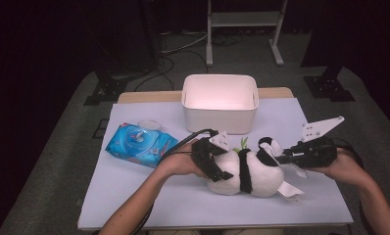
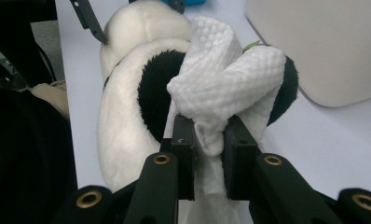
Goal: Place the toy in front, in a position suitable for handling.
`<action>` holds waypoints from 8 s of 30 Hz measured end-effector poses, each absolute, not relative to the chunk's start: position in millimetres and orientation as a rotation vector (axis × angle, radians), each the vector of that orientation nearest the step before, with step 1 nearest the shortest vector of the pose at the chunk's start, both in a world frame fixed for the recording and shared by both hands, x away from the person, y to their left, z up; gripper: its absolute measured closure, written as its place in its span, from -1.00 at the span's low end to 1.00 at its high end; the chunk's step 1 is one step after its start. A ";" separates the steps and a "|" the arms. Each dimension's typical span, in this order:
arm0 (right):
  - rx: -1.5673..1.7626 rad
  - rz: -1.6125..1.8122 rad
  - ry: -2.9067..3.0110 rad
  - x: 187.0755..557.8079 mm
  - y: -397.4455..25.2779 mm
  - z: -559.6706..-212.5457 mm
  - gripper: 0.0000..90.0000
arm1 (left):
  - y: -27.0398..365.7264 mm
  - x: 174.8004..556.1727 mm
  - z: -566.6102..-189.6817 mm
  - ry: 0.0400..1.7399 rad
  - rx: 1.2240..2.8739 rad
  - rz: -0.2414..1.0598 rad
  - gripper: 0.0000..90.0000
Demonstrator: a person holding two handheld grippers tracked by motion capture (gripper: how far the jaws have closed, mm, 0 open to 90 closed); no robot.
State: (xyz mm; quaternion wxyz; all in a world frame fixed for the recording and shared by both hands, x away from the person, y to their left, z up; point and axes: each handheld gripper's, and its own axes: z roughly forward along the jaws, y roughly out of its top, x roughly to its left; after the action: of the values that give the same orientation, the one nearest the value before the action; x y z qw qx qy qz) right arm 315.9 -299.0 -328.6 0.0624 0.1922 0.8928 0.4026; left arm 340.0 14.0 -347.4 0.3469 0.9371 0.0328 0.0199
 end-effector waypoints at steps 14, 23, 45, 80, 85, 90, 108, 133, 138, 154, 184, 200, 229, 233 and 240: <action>0.501 1.223 2.702 321.3 -281.0 -315.6 0.69 | 10.4 339.1 -350.1 0.069 2.413 0.035 -0.52; 0.421 1.181 2.745 321.6 -258.8 -313.8 0.69 | 12.5 340.6 -350.8 0.074 2.397 0.016 -0.51; 0.390 1.156 2.771 318.0 -249.4 -317.3 0.69 | 9.8 344.7 -351.6 0.066 2.378 -0.013 -0.49; 0.534 1.226 2.749 310.0 -289.3 -336.7 0.72 | 29.6 353.8 -359.4 0.117 2.342 -0.039 -0.82; 0.536 1.249 2.749 309.8 -289.7 -339.0 0.72 | 25.8 355.8 -372.2 0.145 2.328 -0.107 -0.87; 0.512 1.223 2.754 309.9 -285.4 -339.0 0.72 | 23.7 354.1 -380.4 0.178 2.321 -0.113 -0.69; 0.326 1.159 2.784 328.2 -227.6 -317.8 0.72 | 62.0 351.4 -355.6 0.255 2.321 -0.097 -0.36; 0.404 1.162 2.795 317.9 -251.4 -338.5 0.73 | 67.9 347.0 -344.3 0.232 2.251 -0.081 -0.82; 0.432 1.172 2.797 317.5 -256.2 -341.4 0.73 | 62.9 348.5 -354.0 0.231 2.262 -0.114 -0.90; 0.391 1.312 2.740 323.6 -240.7 -337.3 0.73 | 80.4 347.4 -319.0 0.235 2.212 -0.067 -0.47; 0.227 1.295 2.702 323.6 -214.4 -267.8 0.73 | 51.5 340.6 -298.2 0.167 2.263 -0.021 -0.46; 0.209 1.218 2.721 319.6 -210.2 -263.6 0.74 | 27.6 340.6 -299.8 0.141 2.281 -0.010 -0.63; 0.328 1.235 2.700 318.5 -244.4 -278.1 0.75 | 27.4 351.9 -336.5 0.169 2.187 -0.118 -0.55; 0.313 1.293 2.666 318.4 -243.9 -271.8 0.74 | 33.1 351.4 -326.9 0.170 2.189 -0.095 -0.48; 0.293 1.293 2.649 322.8 -234.5 -268.6 0.74 | 54.5 351.3 -308.3 0.191 2.208 -0.051 -0.46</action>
State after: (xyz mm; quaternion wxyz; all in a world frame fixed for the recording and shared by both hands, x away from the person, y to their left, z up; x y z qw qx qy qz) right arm 322.8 -234.5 -268.6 0.0898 0.0985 0.8906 0.4348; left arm 351.3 54.5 -308.3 0.4463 0.8913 0.0771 -0.0206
